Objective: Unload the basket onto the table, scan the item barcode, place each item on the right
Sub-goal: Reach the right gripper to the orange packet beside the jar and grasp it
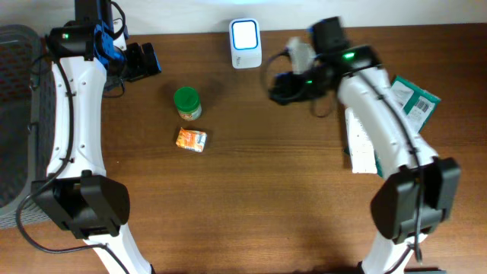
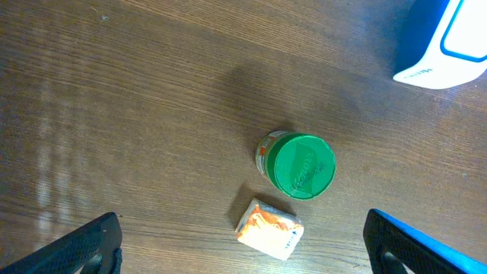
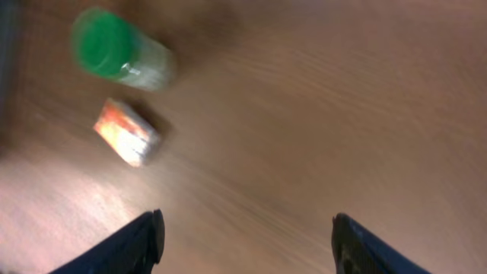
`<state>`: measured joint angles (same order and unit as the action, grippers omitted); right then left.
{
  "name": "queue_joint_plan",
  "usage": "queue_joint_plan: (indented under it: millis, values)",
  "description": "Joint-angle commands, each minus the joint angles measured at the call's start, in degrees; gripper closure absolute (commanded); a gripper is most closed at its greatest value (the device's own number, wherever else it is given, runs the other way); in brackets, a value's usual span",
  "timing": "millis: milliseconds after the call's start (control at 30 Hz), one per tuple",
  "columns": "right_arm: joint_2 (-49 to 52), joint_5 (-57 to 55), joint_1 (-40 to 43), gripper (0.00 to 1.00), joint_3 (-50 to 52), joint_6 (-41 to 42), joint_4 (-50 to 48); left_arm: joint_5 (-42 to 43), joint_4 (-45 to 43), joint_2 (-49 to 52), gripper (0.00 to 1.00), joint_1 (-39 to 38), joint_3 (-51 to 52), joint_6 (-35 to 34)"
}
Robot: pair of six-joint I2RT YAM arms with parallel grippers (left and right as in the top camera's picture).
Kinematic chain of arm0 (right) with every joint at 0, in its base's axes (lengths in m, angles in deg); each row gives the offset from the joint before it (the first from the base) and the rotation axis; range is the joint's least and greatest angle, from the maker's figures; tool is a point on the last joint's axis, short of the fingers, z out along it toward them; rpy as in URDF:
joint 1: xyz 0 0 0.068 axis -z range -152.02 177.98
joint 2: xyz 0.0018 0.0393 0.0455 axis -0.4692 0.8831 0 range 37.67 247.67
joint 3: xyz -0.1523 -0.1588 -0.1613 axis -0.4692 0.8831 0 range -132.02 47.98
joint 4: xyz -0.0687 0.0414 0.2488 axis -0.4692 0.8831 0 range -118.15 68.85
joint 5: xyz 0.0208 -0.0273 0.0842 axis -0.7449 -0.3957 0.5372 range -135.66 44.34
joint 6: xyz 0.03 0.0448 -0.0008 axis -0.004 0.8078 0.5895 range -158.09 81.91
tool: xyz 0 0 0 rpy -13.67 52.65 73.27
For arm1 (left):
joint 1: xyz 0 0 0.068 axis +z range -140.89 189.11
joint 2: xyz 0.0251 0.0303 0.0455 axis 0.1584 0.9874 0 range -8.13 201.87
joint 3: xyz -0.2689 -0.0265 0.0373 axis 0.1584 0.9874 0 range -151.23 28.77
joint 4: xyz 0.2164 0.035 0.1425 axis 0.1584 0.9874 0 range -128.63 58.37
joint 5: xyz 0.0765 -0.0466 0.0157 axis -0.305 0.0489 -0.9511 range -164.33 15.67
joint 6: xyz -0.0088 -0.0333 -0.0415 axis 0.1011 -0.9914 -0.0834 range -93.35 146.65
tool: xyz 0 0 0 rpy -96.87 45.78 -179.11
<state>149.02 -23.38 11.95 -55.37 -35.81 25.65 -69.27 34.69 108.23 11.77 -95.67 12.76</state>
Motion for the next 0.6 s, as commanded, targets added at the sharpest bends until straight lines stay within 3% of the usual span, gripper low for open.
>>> queue_joint_plan:
  millis: [0,200,567]
  values:
    - [2.8,0.9,-7.8,0.32,-0.7,-3.6,-6.6,-0.4,0.0,-0.5,0.01,0.1,-0.5,0.3]
    - [12.9,-2.4,-17.4,0.42,-0.7,-7.5,-21.2,-0.4,0.0,-0.5,0.01,0.1,-0.5,0.3]
    - [21.2,0.2,-19.6,0.49,-0.7,-7.9,-25.3,-0.4,0.0,-0.5,0.01,0.1,-0.5,0.3]
